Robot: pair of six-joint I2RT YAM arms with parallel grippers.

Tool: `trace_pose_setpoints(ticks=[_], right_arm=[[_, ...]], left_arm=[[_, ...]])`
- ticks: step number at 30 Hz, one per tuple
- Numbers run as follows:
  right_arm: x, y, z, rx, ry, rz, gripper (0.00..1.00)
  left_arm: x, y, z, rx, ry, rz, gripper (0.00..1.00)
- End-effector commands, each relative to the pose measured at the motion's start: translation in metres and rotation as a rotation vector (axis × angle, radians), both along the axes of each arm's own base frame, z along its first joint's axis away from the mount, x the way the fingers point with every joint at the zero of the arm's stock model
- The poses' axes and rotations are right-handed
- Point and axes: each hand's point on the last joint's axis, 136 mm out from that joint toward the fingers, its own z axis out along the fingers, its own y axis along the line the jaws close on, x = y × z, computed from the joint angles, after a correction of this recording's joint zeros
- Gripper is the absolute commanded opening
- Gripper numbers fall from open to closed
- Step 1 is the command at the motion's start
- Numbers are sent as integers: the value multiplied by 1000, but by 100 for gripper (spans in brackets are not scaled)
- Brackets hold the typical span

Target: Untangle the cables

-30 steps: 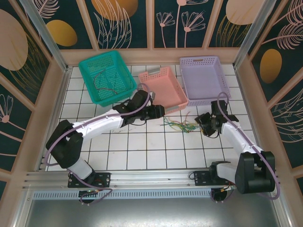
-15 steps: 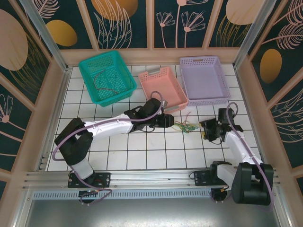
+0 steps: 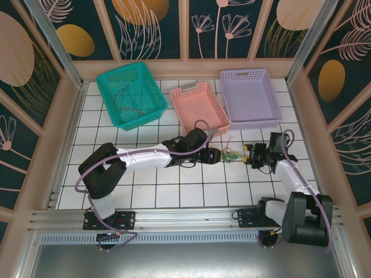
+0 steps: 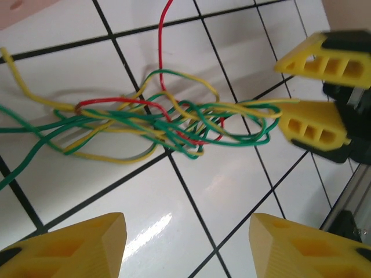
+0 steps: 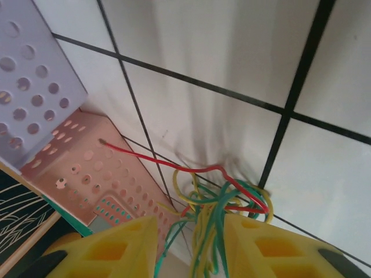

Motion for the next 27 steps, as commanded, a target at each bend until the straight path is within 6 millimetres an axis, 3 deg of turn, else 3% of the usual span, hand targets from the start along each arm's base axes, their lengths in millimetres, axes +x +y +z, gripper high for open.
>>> trace_pose_setpoints(ticks=[1,10,12,15,17,20,22,27], right_arm=[[-8,11,-5,86,25,-27,34],[-5,24,-8,105,42,-11,25],[-4,24,-8,100,42,-6,19],[-4,26,-8,88,30,15,0],[-2,26,-2,40,-2,59,0],[3,29,15,-51,-79,155,0],[4,36,28,-101,-138,225,0],[-6,63,51,-139,-228,342,0]], left_arm=[[15,-20,25,-92,-42,22,59],[17,-23,20,-79,-13,38,60],[18,-22,17,-74,7,56,60],[17,-21,12,-62,56,96,64],[17,-17,8,-46,117,150,69],[17,-2,2,36,177,233,71],[22,16,5,90,195,306,79],[18,39,7,-16,441,453,80]])
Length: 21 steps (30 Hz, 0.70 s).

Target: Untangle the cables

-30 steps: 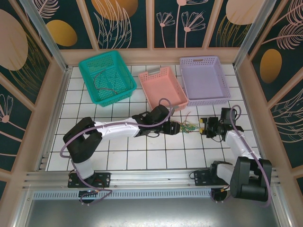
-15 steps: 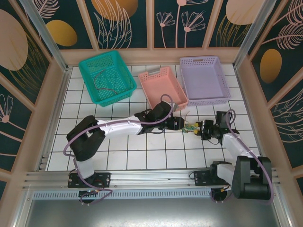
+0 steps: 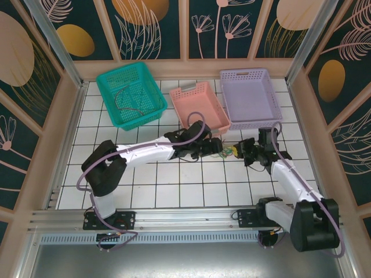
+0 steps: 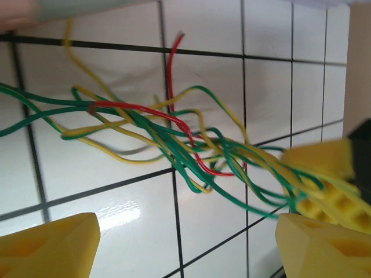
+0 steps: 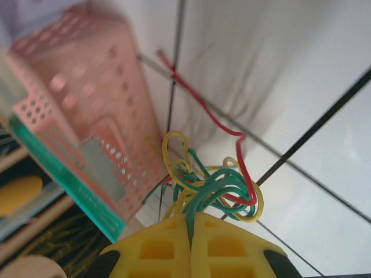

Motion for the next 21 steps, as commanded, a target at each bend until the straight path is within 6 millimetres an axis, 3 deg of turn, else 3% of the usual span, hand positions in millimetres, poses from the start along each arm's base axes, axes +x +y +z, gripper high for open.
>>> trace_pose_setpoints(ticks=[1,6,11,15,18,21], right_arm=[[-9,15,16,-52,-64,92,0],[-19,41,29,-57,-98,184,0],[-16,68,40,-42,-137,247,0],[-10,93,46,-46,-166,298,0],[-5,113,49,-28,-184,336,0],[-6,130,53,-19,-195,380,0]], left_arm=[[-7,31,2,-22,187,170,80],[-12,70,5,-60,266,359,86],[-33,78,-4,-257,453,484,86],[-40,76,3,-369,544,535,86],[-45,77,2,-338,581,548,90],[-46,90,-12,-296,592,619,89]])
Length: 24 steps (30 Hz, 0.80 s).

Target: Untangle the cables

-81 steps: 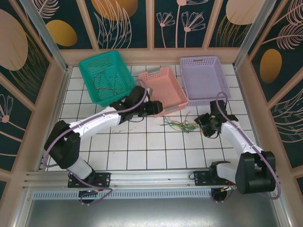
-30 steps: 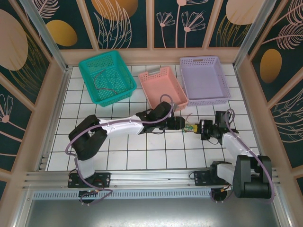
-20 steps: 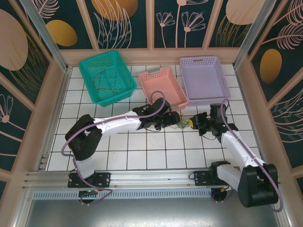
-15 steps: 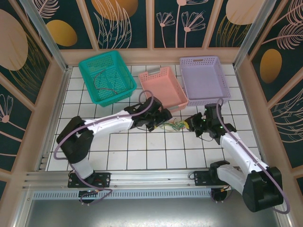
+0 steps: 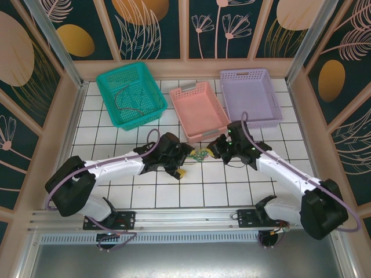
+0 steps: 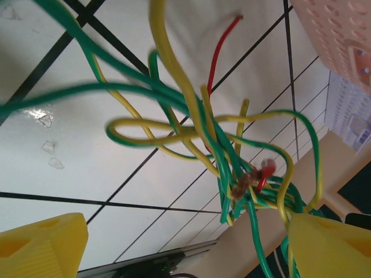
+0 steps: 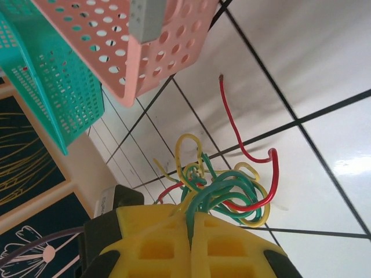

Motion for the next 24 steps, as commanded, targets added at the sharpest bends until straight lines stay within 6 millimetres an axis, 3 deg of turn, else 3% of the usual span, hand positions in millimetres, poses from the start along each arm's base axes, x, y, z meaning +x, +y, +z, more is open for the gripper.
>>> trace_pose_setpoints(ticks=[1,5,9,10,12,14,24], right_arm=[[12,21,26,52,-80,24,0],[7,28,27,67,-73,49,0],[5,21,27,46,-78,62,0],[4,17,26,34,-76,62,0],[4,7,26,14,-82,55,0],[-1,1,24,-7,-85,62,0],[10,-59,21,-89,-99,-32,0]], left_arm=[[2,4,3,-43,52,102,88],[7,23,-20,-22,65,235,76],[11,61,-49,119,44,340,46],[11,72,-56,142,44,363,34],[10,89,-65,166,37,399,12],[13,106,-68,198,19,428,0],[20,160,-54,352,-69,490,0]])
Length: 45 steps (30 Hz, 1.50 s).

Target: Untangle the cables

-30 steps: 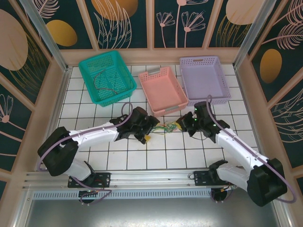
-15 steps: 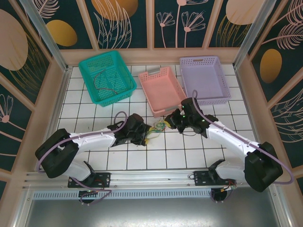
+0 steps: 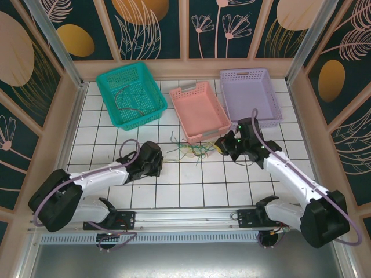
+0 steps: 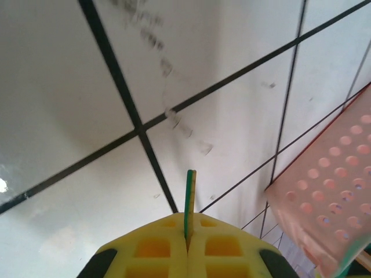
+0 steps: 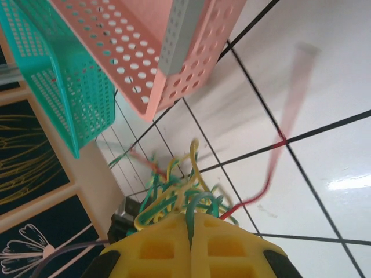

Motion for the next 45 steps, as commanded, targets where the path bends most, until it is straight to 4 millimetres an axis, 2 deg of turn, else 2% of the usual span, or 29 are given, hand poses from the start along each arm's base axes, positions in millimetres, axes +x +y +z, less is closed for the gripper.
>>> trace_pose_setpoints(ticks=[1,6,11,20,23,27,31,32,37,39,42,45], right_arm=[[3,-24,3,-60,-31,-17,0],[8,-45,4,-93,-36,-42,0],[13,-76,-2,-160,-44,-97,0],[26,-137,-16,-270,-46,-215,0],[30,-157,-18,-325,-50,-261,0],[35,-178,-19,-407,-44,-313,0],[36,-187,-23,-437,-30,-338,0],[37,-185,-24,-429,-30,-334,0],[34,-172,-41,-359,7,-312,0],[31,-169,-45,-351,14,-302,1],[31,-169,-39,-363,-3,-289,30],[37,-168,-17,-385,-71,-271,46]], left_arm=[[-7,43,-10,192,21,31,0],[-9,60,-4,276,20,27,0],[-15,80,1,371,25,26,0],[-8,108,33,581,-32,3,0],[-2,118,52,666,-61,-3,0],[5,134,88,813,-104,-7,0],[10,147,115,918,-143,-6,0],[13,145,120,925,-161,-19,0],[41,105,138,805,-380,-144,0],[50,88,155,759,-509,-202,0],[58,61,180,727,-665,-323,0],[61,29,206,700,-838,-493,0]])
